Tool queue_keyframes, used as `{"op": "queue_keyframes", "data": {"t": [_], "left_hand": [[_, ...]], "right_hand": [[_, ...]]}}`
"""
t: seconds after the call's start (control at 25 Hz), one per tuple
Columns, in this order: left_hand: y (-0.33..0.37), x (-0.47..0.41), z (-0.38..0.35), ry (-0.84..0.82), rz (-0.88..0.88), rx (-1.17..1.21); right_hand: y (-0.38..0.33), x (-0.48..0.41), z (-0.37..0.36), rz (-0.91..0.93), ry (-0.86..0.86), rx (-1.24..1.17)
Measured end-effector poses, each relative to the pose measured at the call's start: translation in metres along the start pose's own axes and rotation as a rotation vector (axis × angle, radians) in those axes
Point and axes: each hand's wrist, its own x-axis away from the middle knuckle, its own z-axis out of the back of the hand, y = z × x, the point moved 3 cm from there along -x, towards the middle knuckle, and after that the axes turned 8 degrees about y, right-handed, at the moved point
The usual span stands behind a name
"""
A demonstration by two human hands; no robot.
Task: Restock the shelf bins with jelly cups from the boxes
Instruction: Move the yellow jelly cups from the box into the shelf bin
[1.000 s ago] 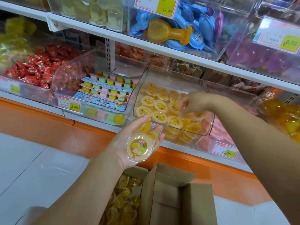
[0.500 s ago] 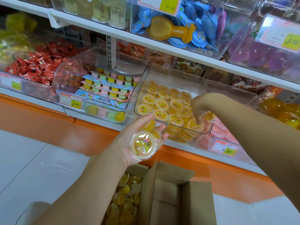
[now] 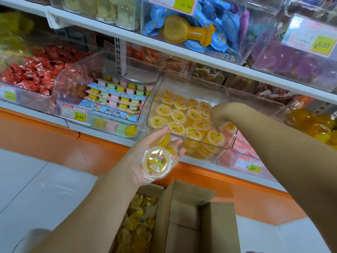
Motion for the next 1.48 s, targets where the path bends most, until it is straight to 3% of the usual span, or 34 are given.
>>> {"op": "queue_keyframes", "data": {"t": [0.12,0.36,0.64,0.96,1.12,1.36,1.48], "left_hand": [[-0.002,0.0,-0.001,-0.005,-0.001,-0.009],[0.0,0.0,-0.001,-0.004,-0.01,0.001],[-0.001,-0.001,-0.002,-0.006,-0.006,-0.006],[-0.001,0.001,-0.003,0.002,-0.006,0.002],[-0.001,0.003,-0.005,-0.014,0.0,0.013],[-0.001,0.001,-0.001,-0.014,0.003,0.002],[0.0,0.002,-0.001,-0.014,0.009,0.012]], "right_hand": [[-0.006,0.004,0.0,0.018,0.009,-0.004],[0.014,0.004,0.014,-0.074,0.146,-0.364],[0.001,0.0,0.006,-0.163,0.091,-0.653],[0.013,0.009,0.026,-0.188,0.199,-0.506],[0.001,0.002,0.005,-0.154,0.126,-0.322],[0.012,0.003,0.005,-0.142,0.037,-0.345],[0.015,0.003,0.008,-0.128,0.126,-0.373]]}}
